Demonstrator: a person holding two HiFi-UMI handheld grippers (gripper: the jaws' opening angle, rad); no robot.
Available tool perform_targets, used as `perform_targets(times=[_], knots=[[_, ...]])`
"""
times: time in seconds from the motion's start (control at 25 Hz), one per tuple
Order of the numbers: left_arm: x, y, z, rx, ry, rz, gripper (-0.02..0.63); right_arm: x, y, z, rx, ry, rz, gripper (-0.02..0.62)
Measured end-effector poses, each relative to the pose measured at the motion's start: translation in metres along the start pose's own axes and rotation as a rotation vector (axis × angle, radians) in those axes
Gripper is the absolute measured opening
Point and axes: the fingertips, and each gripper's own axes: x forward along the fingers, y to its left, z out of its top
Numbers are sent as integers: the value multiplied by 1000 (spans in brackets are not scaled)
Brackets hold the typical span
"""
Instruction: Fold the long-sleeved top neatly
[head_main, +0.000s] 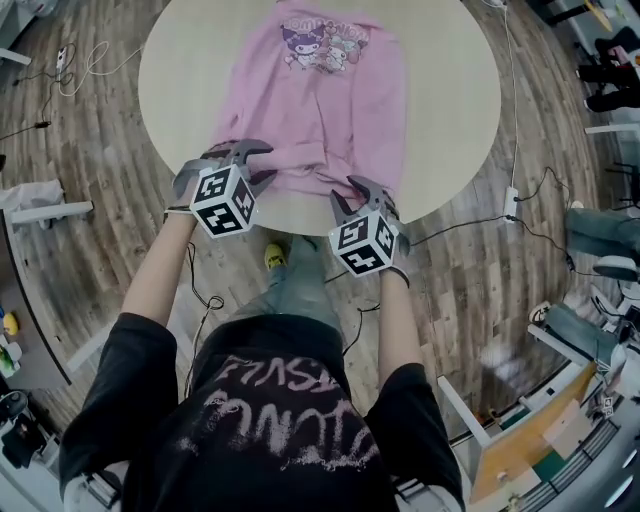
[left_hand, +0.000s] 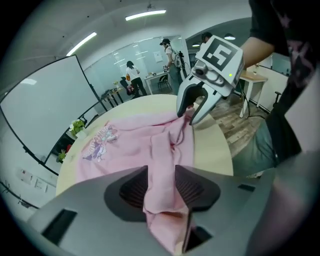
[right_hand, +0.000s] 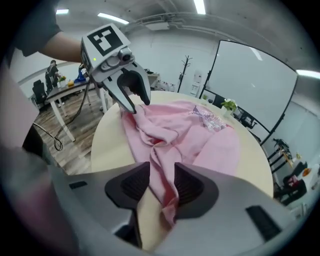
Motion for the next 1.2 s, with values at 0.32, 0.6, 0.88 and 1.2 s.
perform_targets(times=[0.32, 0.6, 0.88, 1.2], knots=[[13, 2, -51, 41, 138, 93, 119, 21, -26, -25, -67, 87, -127, 74], [-16, 24, -25, -84, 8, 172, 53, -7, -55, -24, -5, 18, -190, 18], [-64, 35, 2, -136, -123, 284, 52, -68, -85, -19, 43, -90, -302, 18], [-52, -33, -35, -210, -132, 217, 52, -74, -49, -74, 122, -55, -295, 18]])
